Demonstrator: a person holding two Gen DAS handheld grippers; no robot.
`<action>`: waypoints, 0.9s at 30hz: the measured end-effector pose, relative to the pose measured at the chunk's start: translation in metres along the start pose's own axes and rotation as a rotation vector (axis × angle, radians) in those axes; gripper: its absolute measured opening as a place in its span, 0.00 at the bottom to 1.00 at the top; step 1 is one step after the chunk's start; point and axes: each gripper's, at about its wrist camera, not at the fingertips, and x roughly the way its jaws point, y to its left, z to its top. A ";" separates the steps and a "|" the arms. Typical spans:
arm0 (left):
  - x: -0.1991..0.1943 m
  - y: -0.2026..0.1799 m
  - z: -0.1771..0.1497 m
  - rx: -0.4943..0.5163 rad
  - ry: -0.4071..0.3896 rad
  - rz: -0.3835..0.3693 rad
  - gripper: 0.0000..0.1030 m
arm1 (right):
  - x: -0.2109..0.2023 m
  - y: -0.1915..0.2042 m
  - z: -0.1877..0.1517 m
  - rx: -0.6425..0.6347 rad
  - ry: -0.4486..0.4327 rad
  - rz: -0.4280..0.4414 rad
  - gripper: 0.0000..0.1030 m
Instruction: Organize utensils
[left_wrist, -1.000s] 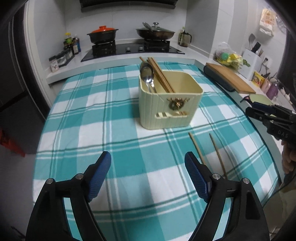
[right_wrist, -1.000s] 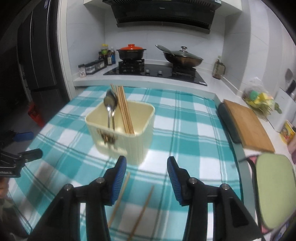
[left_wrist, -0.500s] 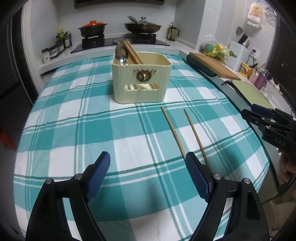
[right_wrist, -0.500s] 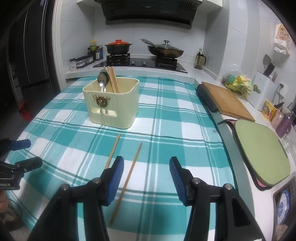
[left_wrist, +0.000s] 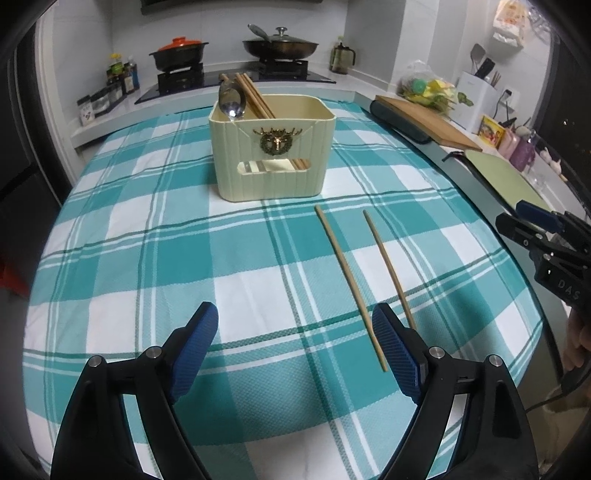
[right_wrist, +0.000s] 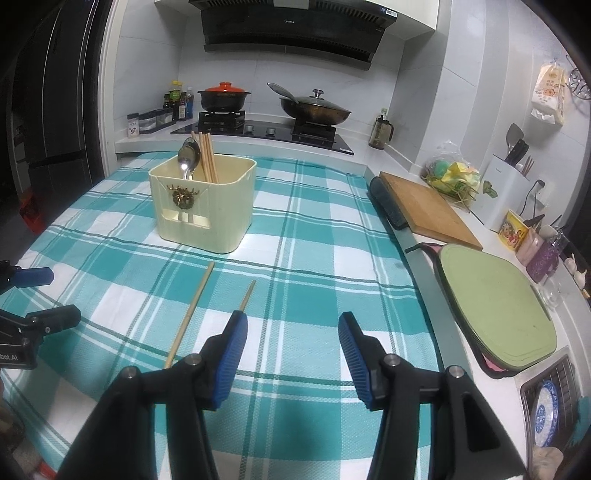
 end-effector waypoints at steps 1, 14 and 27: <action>0.003 0.000 0.000 0.000 0.004 0.002 0.84 | 0.002 -0.001 0.000 0.001 0.003 0.006 0.51; 0.067 -0.015 0.000 -0.020 0.079 -0.022 0.84 | 0.056 -0.021 -0.076 0.246 0.148 0.127 0.51; 0.145 -0.041 0.025 0.053 0.114 0.116 0.80 | 0.083 0.034 -0.068 0.137 0.168 0.251 0.44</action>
